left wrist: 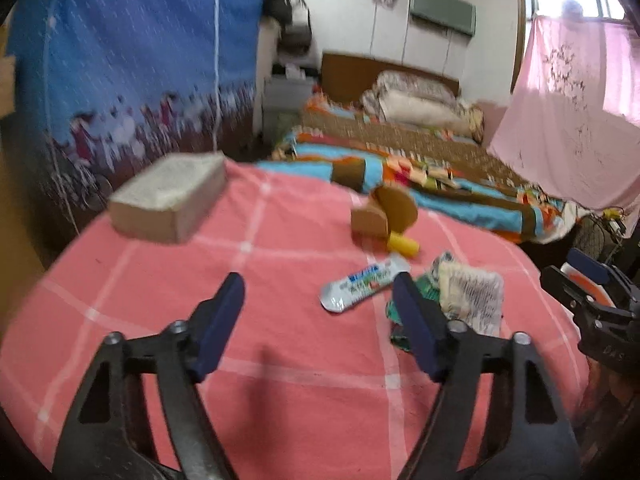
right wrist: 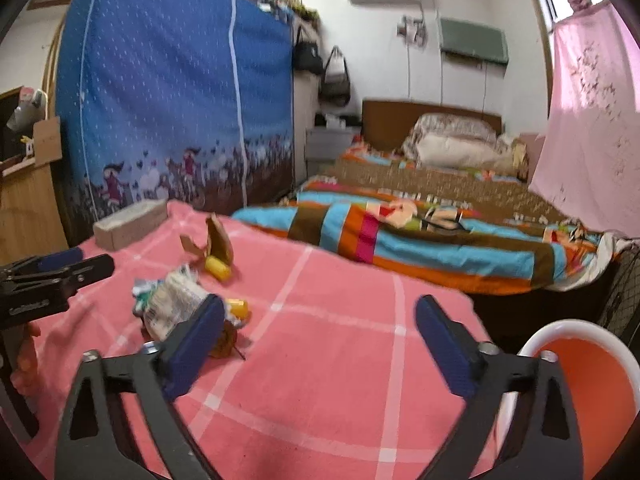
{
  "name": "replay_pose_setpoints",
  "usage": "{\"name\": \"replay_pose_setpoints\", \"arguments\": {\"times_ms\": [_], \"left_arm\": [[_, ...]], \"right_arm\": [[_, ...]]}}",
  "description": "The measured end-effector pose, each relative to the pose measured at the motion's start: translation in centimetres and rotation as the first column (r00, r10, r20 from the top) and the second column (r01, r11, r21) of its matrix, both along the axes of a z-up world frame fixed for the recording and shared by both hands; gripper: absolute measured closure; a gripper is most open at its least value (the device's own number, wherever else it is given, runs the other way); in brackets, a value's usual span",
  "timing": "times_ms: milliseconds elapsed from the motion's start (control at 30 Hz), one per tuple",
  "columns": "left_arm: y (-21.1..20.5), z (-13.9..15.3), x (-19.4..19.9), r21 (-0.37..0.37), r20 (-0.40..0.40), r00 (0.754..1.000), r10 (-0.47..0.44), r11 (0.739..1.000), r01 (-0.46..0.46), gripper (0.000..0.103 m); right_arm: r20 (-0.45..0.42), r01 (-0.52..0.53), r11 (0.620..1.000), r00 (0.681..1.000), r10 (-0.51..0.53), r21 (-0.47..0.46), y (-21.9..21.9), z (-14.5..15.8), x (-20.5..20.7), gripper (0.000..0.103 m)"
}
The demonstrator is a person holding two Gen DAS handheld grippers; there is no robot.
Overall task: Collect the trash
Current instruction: 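Grasp the small white tube with the left tool while the right tool grasps a brown scrap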
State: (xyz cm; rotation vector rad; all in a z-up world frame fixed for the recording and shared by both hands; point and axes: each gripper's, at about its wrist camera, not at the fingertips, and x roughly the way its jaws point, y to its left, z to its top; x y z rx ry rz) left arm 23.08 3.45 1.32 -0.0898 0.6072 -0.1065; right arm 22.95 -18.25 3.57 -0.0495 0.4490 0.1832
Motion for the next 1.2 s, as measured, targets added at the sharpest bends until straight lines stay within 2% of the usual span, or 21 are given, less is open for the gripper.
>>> {"name": "replay_pose_setpoints", "arguments": {"times_ms": [100,167,300,367,400,467,567,767,1033,1067,1167,1200], "left_arm": [[-0.1,-0.9,1.5,-0.010,-0.079,0.996,-0.027,1.000,0.026,0.045],[-0.2,-1.3,2.3,-0.026,-0.116,0.992,-0.040,0.999,0.037,0.049],[0.0,-1.8,3.4,-0.068,-0.160,0.986,-0.053,0.997,0.043,0.056],[0.1,-1.8,3.5,-0.080,-0.168,0.984,-0.061,0.996,0.048,0.059],[-0.1,-1.8,3.4,-0.083,-0.166,0.984,-0.070,0.995,0.056,0.066],[-0.4,-1.8,3.2,-0.081,-0.170,0.981,-0.089,0.994,0.077,0.074],[-0.9,-1.8,3.0,-0.064,-0.172,0.981,-0.095,0.994,0.086,0.079],[-1.3,-1.7,2.7,-0.089,-0.180,0.974,-0.136,0.989,0.122,0.097],[-1.5,-1.6,2.0,-0.124,-0.167,0.977,-0.130,0.986,0.110,0.100],[-1.4,-1.6,1.9,-0.132,-0.165,0.978,-0.126,0.986,0.105,0.100],[-1.3,-1.4,1.4,-0.149,-0.144,0.983,-0.113,0.985,0.091,0.100],[-1.2,-1.3,1.1,-0.153,-0.129,0.986,-0.103,0.985,0.083,0.100]], "right_arm": [[-0.071,-0.024,1.000,0.997,0.024,0.014,0.0,-0.9,0.9,0.028],[-0.109,-0.044,0.999,0.993,0.046,0.025,0.1,-1.3,1.3,0.036],[-0.172,-0.098,0.994,0.980,0.105,0.049,0.7,-1.9,1.8,0.055],[-0.200,-0.132,0.989,0.969,0.143,0.066,1.1,-2.2,1.8,0.060],[-0.213,-0.152,0.986,0.963,0.164,0.072,1.4,-2.4,1.7,0.062],[-0.224,-0.175,0.982,0.957,0.187,0.072,1.9,-2.5,1.6,0.063],[-0.229,-0.199,0.977,0.950,0.211,0.073,2.5,-2.5,1.6,0.063],[-0.242,-0.219,0.968,0.939,0.244,0.126,3.1,-2.5,2.2,0.063],[-0.252,-0.239,0.964,0.931,0.262,0.118,3.8,-2.6,2.5,0.068],[-0.255,-0.240,0.963,0.930,0.263,0.120,3.8,-2.7,2.5,0.070],[-0.262,-0.256,0.960,0.924,0.277,0.114,4.1,-2.8,2.6,0.090],[-0.263,-0.262,0.960,0.923,0.280,0.104,4.3,-2.8,2.5,0.092]]}}
